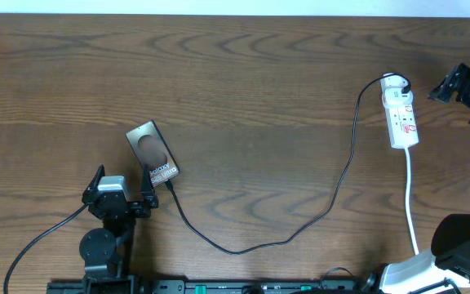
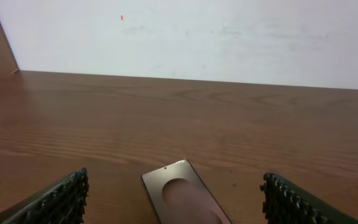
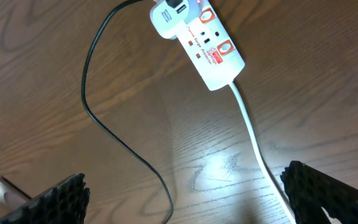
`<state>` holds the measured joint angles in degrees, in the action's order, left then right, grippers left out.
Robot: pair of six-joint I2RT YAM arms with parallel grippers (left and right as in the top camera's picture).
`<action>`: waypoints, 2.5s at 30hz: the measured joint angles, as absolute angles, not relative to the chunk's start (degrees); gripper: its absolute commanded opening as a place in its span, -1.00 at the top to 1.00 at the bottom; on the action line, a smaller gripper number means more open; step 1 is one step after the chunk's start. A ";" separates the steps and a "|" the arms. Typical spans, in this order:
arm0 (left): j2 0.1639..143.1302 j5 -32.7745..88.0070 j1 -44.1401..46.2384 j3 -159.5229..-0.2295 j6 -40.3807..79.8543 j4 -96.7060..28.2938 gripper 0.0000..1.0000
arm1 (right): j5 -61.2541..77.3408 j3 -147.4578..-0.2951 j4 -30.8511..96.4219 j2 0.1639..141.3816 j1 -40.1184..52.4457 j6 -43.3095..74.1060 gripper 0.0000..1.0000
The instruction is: Plug charger to phone and switch on socket
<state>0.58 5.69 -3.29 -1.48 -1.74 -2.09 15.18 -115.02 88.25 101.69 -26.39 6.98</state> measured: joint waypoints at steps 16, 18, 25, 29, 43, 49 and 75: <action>0.58 5.89 -3.29 -1.48 -1.76 -2.09 -0.75 | 15.18 -115.02 88.23 101.69 -26.39 6.98 -0.98; 0.58 5.89 -3.29 -1.48 -1.78 -2.09 -0.75 | 15.18 -115.02 88.25 101.69 -26.39 6.98 -0.99; 0.58 5.89 -3.29 -1.48 -1.78 -2.09 -0.75 | 15.18 -115.02 88.25 101.69 -26.39 6.98 -0.98; 0.58 5.89 -3.29 -1.48 -1.76 -2.09 -0.75 | 15.18 -115.02 88.25 101.69 -26.39 6.98 -0.99; 0.58 6.07 -3.29 -1.48 -1.80 -2.07 -0.75 | 12.75 -104.33 64.05 91.31 -11.84 11.62 -0.98; 0.58 6.15 -3.29 -1.48 -1.98 -2.04 -0.75 | 8.27 -79.53 38.65 74.00 -3.14 11.75 -0.99; 0.60 6.76 -3.29 -1.50 -1.96 -2.04 -0.75 | 3.49 -0.38 4.01 4.91 -0.19 5.43 -0.98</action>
<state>0.60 6.76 -3.29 -1.50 -1.96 -2.04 3.49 -0.38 4.01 4.91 -0.19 5.43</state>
